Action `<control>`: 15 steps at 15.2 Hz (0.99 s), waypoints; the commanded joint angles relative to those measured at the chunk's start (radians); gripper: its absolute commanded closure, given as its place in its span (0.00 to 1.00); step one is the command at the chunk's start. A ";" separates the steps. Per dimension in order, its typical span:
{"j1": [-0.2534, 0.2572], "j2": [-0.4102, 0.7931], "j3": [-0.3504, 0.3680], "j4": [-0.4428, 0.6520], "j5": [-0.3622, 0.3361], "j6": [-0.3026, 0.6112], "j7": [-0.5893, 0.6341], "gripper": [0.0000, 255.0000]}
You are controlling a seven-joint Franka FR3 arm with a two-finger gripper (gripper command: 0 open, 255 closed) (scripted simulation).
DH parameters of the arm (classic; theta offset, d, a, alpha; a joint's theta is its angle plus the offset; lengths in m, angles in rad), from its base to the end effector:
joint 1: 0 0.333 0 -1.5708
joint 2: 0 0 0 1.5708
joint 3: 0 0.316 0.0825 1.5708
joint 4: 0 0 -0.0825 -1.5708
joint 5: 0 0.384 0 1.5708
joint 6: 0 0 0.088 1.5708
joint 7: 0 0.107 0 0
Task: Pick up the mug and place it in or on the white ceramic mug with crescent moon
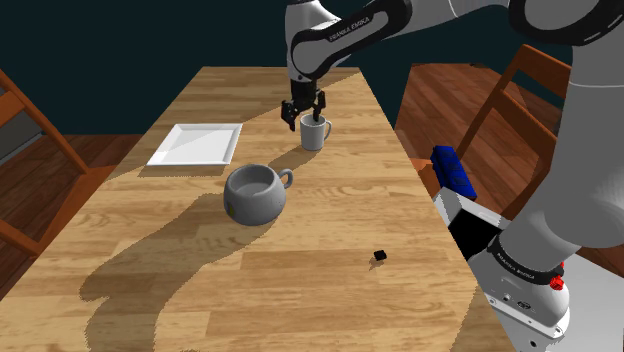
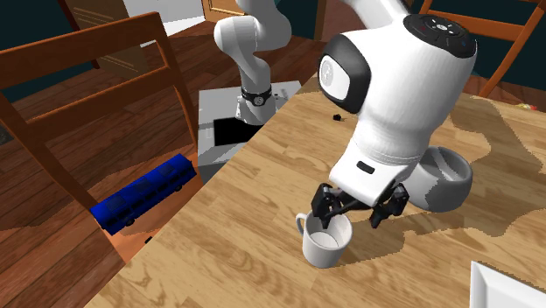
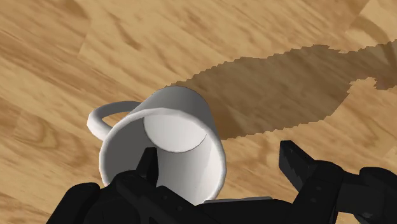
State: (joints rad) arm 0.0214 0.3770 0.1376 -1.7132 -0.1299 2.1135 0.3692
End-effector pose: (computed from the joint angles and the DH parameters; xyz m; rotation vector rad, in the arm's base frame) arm 0.6517 0.0899 0.3746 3.0793 -0.2389 0.0664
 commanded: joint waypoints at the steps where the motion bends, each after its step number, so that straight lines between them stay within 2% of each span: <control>1: 0.000 0.019 -0.002 -0.002 -0.004 0.022 0.002 0.00; 4: 0.000 0.035 -0.004 -0.015 -0.008 0.050 0.005 0.00; 12: 0.000 0.035 -0.004 -0.014 -0.008 0.050 0.005 0.00; 13: 0.000 0.035 -0.004 -0.014 -0.008 0.050 0.005 1.00; 15: 0.000 0.035 -0.004 -0.014 -0.008 0.050 0.005 1.00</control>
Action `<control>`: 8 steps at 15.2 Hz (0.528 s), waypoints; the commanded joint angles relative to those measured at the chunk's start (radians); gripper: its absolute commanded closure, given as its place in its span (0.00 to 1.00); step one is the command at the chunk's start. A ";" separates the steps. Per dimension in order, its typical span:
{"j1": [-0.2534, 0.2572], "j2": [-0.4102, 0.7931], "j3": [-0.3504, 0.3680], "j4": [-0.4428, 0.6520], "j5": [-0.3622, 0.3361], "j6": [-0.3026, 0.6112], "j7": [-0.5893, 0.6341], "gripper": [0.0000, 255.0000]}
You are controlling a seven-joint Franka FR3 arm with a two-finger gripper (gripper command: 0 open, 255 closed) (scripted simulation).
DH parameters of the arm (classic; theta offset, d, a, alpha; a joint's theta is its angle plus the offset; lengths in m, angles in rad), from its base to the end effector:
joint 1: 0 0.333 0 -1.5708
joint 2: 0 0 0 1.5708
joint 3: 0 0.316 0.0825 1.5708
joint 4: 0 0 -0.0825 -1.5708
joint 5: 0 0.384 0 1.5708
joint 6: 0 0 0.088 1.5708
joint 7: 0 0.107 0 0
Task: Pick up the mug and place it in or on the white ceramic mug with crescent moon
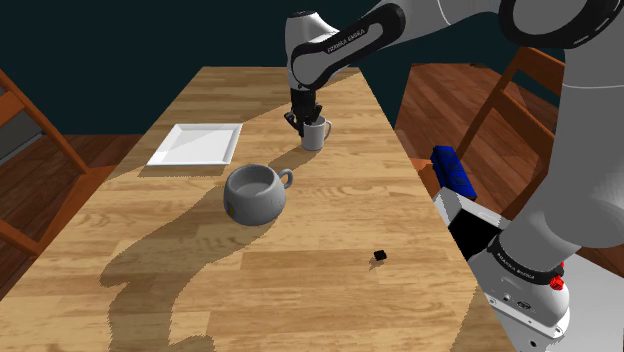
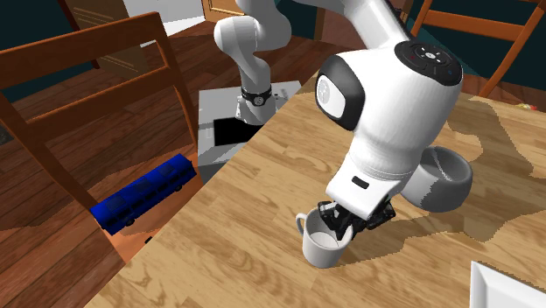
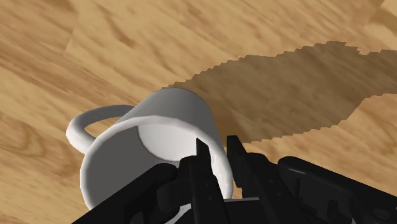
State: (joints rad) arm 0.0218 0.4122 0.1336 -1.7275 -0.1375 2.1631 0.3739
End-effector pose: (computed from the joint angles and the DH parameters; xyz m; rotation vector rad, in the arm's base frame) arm 0.6548 0.0888 0.3494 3.0793 -0.2392 0.0672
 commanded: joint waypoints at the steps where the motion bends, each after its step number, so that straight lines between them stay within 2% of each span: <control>1: 0.000 0.000 0.000 0.000 0.000 0.000 0.000 1.00; 8: 0.000 -0.006 0.001 0.005 0.002 -0.011 -0.001 1.00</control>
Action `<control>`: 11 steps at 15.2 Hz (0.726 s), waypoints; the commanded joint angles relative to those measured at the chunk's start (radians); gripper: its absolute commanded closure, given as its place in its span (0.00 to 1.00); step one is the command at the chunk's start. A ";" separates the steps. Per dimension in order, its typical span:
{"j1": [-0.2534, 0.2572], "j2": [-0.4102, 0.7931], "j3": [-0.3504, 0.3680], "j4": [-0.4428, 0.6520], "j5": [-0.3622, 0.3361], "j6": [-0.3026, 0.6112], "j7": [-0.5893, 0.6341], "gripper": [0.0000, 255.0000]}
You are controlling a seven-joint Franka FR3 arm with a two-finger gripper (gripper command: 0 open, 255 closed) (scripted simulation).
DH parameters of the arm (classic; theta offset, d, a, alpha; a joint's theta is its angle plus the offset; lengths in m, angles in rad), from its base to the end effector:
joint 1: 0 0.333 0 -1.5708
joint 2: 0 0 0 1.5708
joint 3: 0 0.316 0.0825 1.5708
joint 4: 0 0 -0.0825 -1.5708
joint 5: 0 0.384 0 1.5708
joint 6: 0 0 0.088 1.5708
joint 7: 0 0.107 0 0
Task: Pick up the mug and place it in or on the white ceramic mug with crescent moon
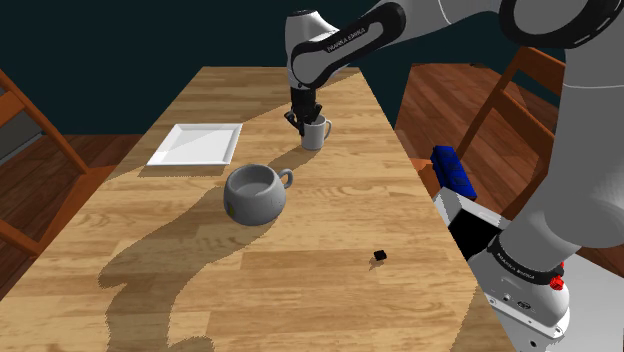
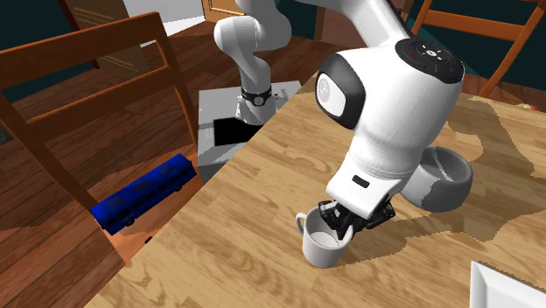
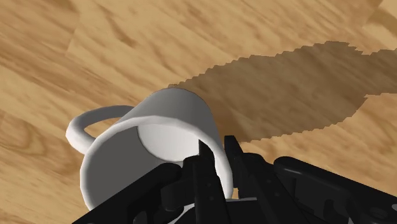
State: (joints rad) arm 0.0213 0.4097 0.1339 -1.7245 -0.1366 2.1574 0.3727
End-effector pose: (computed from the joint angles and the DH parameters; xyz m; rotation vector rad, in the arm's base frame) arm 0.6549 0.0885 0.3519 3.0793 -0.2393 0.0667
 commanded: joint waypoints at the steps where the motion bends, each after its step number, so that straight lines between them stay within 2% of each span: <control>1: 0.000 -0.009 0.001 0.007 0.002 -0.016 -0.002 1.00; 11: -0.002 -0.056 0.006 0.076 0.015 -0.131 -0.015 1.00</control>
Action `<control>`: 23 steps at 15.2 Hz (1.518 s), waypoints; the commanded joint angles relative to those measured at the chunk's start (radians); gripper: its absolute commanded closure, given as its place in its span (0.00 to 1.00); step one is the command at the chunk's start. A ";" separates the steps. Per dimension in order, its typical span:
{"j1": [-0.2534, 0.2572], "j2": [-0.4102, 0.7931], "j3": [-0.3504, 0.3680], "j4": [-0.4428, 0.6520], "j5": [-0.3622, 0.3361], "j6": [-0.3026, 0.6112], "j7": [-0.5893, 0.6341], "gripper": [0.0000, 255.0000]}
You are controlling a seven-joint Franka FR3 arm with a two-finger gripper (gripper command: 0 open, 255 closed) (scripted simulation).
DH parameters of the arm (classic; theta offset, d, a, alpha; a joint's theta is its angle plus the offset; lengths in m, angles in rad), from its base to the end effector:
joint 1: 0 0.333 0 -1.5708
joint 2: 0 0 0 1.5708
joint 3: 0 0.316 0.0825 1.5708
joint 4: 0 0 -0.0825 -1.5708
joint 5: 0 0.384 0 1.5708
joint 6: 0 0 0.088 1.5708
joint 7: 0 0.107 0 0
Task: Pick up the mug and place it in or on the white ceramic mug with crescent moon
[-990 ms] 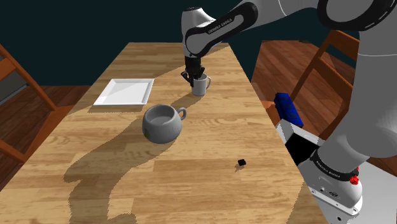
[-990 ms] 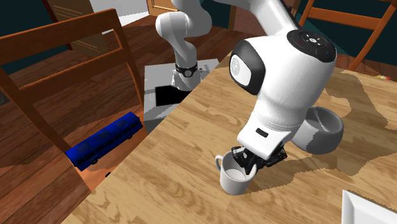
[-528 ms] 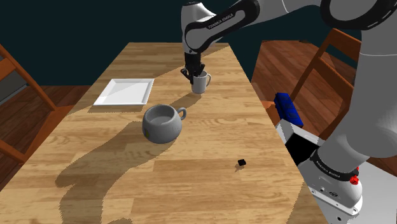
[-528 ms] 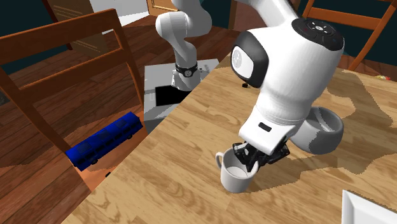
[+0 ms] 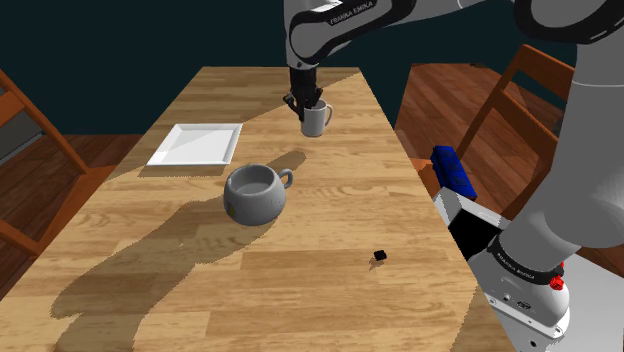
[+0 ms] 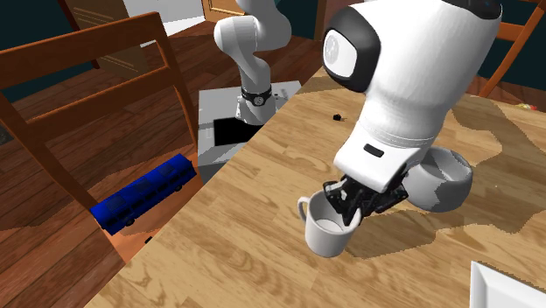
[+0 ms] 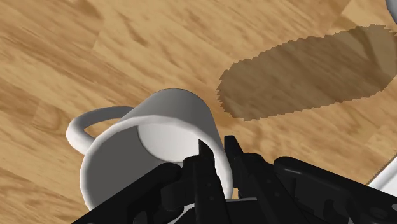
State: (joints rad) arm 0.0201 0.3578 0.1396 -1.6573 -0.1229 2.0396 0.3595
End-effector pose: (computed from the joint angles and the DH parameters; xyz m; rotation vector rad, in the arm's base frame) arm 0.6547 0.0890 0.4068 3.0792 -0.2395 0.0673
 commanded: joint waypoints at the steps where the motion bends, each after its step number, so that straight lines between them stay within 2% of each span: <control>1: 0.000 -0.008 0.001 0.017 0.002 -0.025 -0.003 1.00; 21: 0.004 -0.037 0.006 0.237 0.014 -0.274 -0.023 1.00; 23: 0.030 -0.057 0.019 0.214 0.012 -0.273 0.017 1.00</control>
State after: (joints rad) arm 0.0403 0.3099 0.1535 -1.4316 -0.1105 1.7651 0.3608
